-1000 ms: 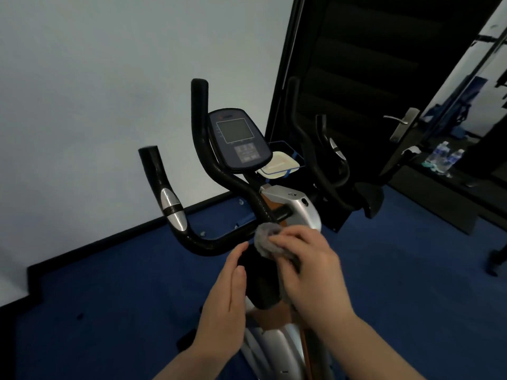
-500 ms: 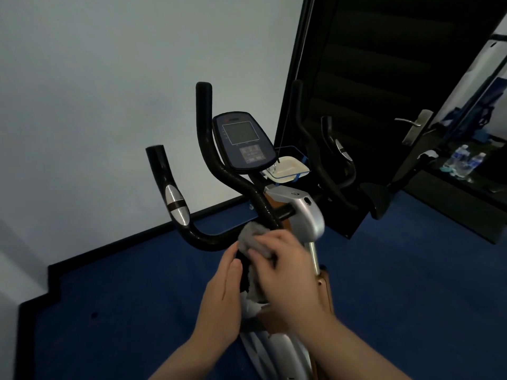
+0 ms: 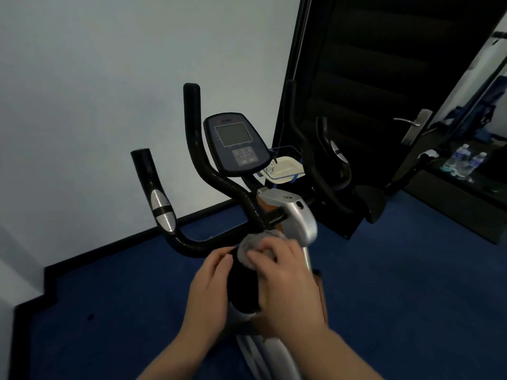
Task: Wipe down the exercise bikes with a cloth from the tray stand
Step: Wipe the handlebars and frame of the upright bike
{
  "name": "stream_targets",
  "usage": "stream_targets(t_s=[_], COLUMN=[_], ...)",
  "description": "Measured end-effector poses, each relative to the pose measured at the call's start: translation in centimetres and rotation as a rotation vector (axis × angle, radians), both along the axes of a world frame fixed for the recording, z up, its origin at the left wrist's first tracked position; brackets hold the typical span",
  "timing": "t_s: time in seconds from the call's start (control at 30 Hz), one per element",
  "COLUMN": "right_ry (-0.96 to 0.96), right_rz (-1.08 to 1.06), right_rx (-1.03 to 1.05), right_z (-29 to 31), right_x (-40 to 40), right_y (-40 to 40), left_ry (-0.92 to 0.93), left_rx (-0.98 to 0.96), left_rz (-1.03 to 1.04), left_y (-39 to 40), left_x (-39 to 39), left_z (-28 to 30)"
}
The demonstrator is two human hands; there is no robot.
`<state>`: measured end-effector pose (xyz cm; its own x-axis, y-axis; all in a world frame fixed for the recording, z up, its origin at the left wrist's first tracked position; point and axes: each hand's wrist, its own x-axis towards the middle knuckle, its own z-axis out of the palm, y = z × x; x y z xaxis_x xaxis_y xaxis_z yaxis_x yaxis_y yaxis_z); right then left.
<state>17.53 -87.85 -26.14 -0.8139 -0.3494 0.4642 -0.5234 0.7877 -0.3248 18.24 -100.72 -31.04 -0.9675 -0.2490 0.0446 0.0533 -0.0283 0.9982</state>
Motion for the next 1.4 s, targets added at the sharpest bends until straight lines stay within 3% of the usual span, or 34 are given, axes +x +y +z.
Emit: stream_targets(t_s=[0.1,0.2,0.27,0.33,0.43,0.53,0.6,0.8,1.0,1.2,1.27,1.4], right_ry=[-0.113,-0.279,-0.237,-0.241,-0.432,-0.34,-0.25,-0.318,-0.219,-0.177,-0.121,-0.182], right_rz=[0.047,0.039,0.0,0.006,0.177,0.216,0.154,0.16,0.186,0.19,0.195,0.143], right_rx=[-0.05,-0.46,-0.609,-0.582,-0.46,-0.388,-0.405,-0.657,-0.646,-0.678,-0.601,-0.602], right_z=[-1.8,-0.6,1.0,2.0,0.8,-2.6,-4.8,-6.8,-4.5,-6.4,-5.5,-2.4], right_x=[1.0,0.2,-2.1,-5.2,-8.2,-8.4,-7.6,-7.5,-10.7,-8.1,-9.8,-14.0], right_y=[1.6,4.4,5.4,5.1,3.0,2.7,4.1,4.3,2.0,3.1,2.1,-0.6], left_ry=[0.001,0.049,0.087,0.089,0.008,-0.003,0.016,0.003,-0.046,-0.037,-0.048,-0.07], left_rx=[-0.075,-0.202,-0.35,-0.528,-0.721,-0.837,-0.851,-0.822,-0.84,-0.798,-0.816,-0.833], left_rz=[0.041,0.097,0.125,0.149,0.135,0.154,0.19,0.234,0.232,0.276,0.267,0.281], left_y=[0.3,0.6,0.7,0.7,0.7,0.8,0.8,0.8,0.8,0.7,0.8,0.8], left_x=[-0.6,-1.6,-2.7,-3.9,-4.9,-4.6,-4.5,-4.7,-4.8,-4.6,-4.6,-4.8], left_z=[1.0,2.5,3.6,4.3,4.4,3.7,3.5,3.3,3.3,3.3,3.3,3.2])
